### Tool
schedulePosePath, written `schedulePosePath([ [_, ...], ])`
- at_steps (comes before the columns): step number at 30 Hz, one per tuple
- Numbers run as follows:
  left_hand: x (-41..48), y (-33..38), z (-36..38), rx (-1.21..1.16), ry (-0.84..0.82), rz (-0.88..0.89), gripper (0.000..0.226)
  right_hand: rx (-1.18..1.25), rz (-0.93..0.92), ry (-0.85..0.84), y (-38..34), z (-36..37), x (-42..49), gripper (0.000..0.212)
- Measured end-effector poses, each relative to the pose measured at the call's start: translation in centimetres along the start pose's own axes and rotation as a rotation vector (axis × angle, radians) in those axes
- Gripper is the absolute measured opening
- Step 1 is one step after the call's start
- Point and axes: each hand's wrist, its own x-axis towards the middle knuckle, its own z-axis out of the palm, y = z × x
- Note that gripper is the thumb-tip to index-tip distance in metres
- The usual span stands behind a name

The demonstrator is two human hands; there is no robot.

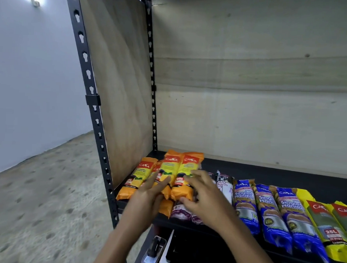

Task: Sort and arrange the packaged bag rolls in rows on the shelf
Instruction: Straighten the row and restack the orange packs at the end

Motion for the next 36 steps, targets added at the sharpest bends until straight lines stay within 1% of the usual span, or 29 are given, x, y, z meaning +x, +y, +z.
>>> schedulePosePath([
  [3,-0.2,3.5,2.2,-0.064,-0.040,0.049,0.062,-0.118,0.072,-0.008,2.2,-2.4,-2.4,0.071],
  [6,-0.1,5.7,4.2,-0.071,-0.091,0.070,0.063,-0.190,0.138,-0.018,4.0,-4.1,-4.7,0.070],
  [9,0.1,7.1,5.5,-0.030,-0.132,0.103,0.063,-0.224,0.192,-0.066,4.9,-4.9,-6.0,0.072],
  [12,0.2,7.2,5.7,0.008,-0.160,0.119,0.063,-0.209,0.201,-0.083,5.1,-5.1,-6.2,0.074],
  [14,0.3,6.9,5.0,0.010,-0.193,0.148,0.063,-0.239,0.202,-0.119,4.9,-5.3,-6.0,0.080],
  [17,0.1,6.6,3.2,-0.087,-0.273,0.169,0.071,-0.269,0.259,-0.196,3.6,-5.9,-5.8,0.093],
  [18,0.0,6.4,2.5,-0.123,-0.290,0.167,0.075,-0.278,0.271,-0.186,2.9,-6.0,-5.7,0.096],
  [19,0.0,6.1,1.9,-0.153,-0.287,0.153,0.077,-0.292,0.263,-0.135,2.0,-6.0,-5.5,0.095],
  [21,-0.2,4.2,0.9,-0.152,-0.229,0.085,0.077,-0.292,0.177,0.045,-0.3,-5.4,-5.0,0.085],
  [22,-0.3,2.7,0.5,-0.112,-0.183,0.043,0.074,-0.255,0.122,0.114,-1.5,-5.0,-4.5,0.078],
  [23,-0.4,0.9,0.1,-0.049,-0.135,0.001,0.069,-0.196,0.072,0.133,-2.7,-4.4,-4.0,0.071],
  [25,-0.5,-2.9,-0.8,0.072,-0.069,-0.059,0.061,-0.115,-0.028,0.045,-4.8,-2.5,-2.8,0.063],
  [26,-0.4,-4.6,-1.2,0.122,-0.075,-0.068,0.061,-0.123,-0.080,-0.023,-5.4,-1.1,-2.1,0.063],
  [29,-0.2,-7.9,-1.5,0.248,-0.191,-0.070,0.065,-0.295,-0.182,-0.165,-6.5,2.8,0.4,0.071],
  [32,-0.6,-8.7,-1.3,0.240,-0.325,-0.068,0.065,-0.484,-0.144,-0.275,-6.2,5.4,2.4,0.077],
  [34,-0.9,-9.1,-1.0,0.193,-0.318,-0.061,0.063,-0.537,-0.110,-0.287,-5.9,6.1,2.9,0.074],
  [36,-1.1,-9.5,-0.9,0.177,-0.264,-0.030,0.057,-0.538,-0.114,-0.263,-5.7,6.4,3.0,0.066],
])
